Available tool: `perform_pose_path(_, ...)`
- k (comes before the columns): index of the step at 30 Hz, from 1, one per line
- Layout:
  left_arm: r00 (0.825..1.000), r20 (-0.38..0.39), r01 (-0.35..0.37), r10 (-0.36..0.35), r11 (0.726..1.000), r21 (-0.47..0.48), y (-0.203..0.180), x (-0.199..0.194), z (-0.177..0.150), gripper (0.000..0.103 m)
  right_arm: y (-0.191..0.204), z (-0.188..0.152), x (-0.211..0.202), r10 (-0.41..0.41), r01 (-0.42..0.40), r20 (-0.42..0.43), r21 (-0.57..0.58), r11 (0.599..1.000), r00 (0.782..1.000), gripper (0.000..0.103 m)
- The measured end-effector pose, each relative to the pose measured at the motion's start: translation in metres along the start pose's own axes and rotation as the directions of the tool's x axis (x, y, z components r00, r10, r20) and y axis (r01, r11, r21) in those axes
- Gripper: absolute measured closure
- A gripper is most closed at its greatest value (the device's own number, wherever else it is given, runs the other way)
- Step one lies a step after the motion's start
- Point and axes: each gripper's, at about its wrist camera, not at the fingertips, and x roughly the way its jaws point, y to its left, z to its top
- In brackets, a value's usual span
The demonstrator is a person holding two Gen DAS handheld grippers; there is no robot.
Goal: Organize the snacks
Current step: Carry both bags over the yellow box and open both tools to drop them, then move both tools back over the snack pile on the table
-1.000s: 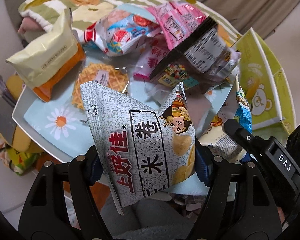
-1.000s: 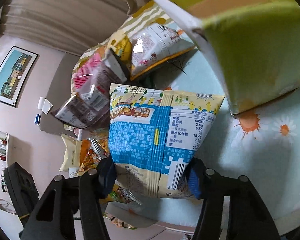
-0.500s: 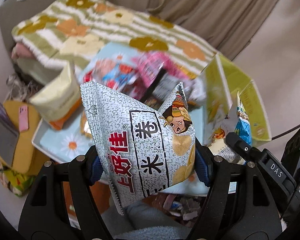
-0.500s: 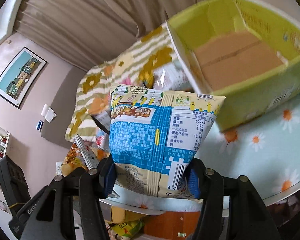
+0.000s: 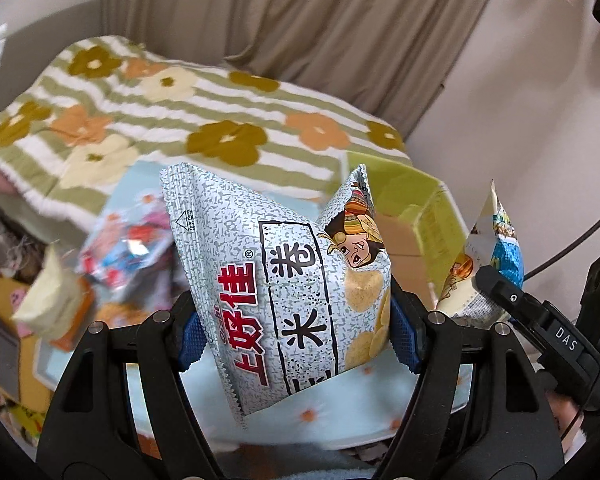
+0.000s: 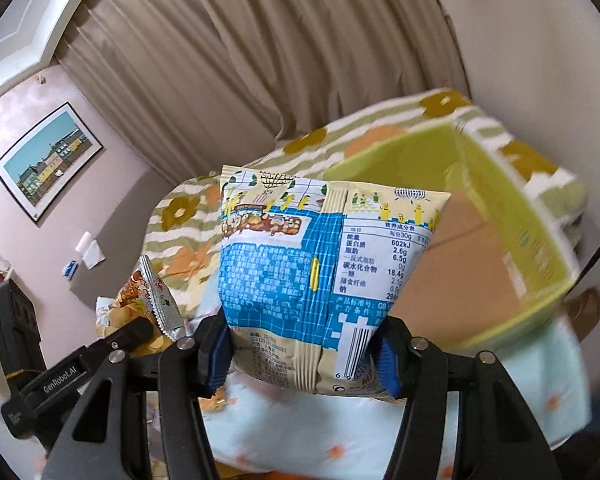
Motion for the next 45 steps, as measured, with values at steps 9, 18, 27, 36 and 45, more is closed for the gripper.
perform_pose_path(9, 0.99, -0.116, 0.089, -0.083, 0.995, 0.05, -0.098, 0.093, 0.021, 0.032, -0.069, 0.055, 0.005, -0.115, 0.114, 0.0, -0.089, 0.989, 0.993, 0.049)
perform_pose_path(18, 0.953, -0.304, 0.057, -0.015, 0.99, 0.128, -0.141, 0.18, 0.013, 0.032, -0.116, 0.069, 0.026, -0.161, 0.154, -0.096, -0.077, 0.985, 0.982, 0.049)
perform_pose_path(27, 0.929, -0.357, 0.035, 0.101, 0.935, 0.354, -0.163, 0.198, 0.002, 0.002, -0.128, 0.075, 0.033, -0.167, 0.164, -0.133, -0.037, 0.986, 0.977, 0.049)
perform_pose_path(36, 0.938, -0.321, 0.011, 0.13, 0.916, 0.402, -0.141, 0.176, 0.013, 0.002, -0.105, 0.068, 0.043, -0.193, 0.164, -0.168, -0.173, 0.971, 0.967, 0.049)
perform_pose_path(45, 0.945, -0.303, -0.015, 0.122, 0.943, 0.332, -0.115, 0.159, 0.014, 0.002, -0.097, 0.056, 0.062, -0.171, 0.124, -0.24, -0.199, 0.972, 0.956, 0.043)
